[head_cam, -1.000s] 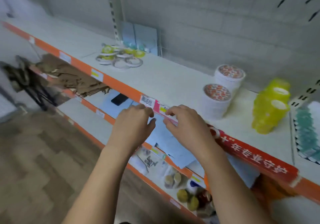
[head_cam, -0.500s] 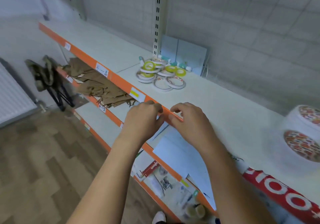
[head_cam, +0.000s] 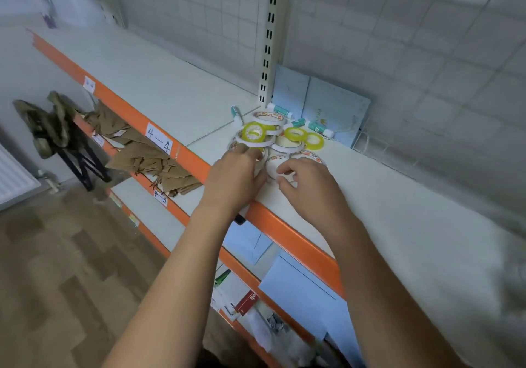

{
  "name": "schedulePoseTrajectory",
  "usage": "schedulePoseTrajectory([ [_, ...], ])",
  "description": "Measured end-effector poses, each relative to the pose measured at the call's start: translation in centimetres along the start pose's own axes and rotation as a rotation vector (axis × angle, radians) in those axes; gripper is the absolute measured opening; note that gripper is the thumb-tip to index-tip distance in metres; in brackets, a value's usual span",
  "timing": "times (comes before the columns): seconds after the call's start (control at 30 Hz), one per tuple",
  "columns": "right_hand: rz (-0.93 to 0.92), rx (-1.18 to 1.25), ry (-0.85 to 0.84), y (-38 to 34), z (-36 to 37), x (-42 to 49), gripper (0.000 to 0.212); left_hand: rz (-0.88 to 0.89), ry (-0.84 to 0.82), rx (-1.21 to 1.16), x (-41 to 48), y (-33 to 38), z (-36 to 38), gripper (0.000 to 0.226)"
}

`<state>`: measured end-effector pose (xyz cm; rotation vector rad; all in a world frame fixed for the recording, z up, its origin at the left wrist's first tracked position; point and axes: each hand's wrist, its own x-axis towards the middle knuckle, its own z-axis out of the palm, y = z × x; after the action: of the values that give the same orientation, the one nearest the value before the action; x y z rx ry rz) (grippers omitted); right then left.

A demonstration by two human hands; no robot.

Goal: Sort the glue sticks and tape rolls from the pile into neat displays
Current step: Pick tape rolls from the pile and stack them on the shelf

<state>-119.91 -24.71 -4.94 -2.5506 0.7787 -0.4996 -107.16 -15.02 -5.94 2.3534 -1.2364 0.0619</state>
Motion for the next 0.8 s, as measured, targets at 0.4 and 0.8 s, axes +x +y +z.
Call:
schedulePoseTrajectory([
  [0.4,0.209,-0.070,0.167,-1.2,2.5,9.2,0.016,0.176,-0.131,-0.017,12.2,-5.1,1.0,0.038],
  [0.8,0.499,-0.193,0.075,1.3,3.5,16.4,0.041,0.341,-0.260,-0.200,14.9,-5.6,-0.1,0.039],
])
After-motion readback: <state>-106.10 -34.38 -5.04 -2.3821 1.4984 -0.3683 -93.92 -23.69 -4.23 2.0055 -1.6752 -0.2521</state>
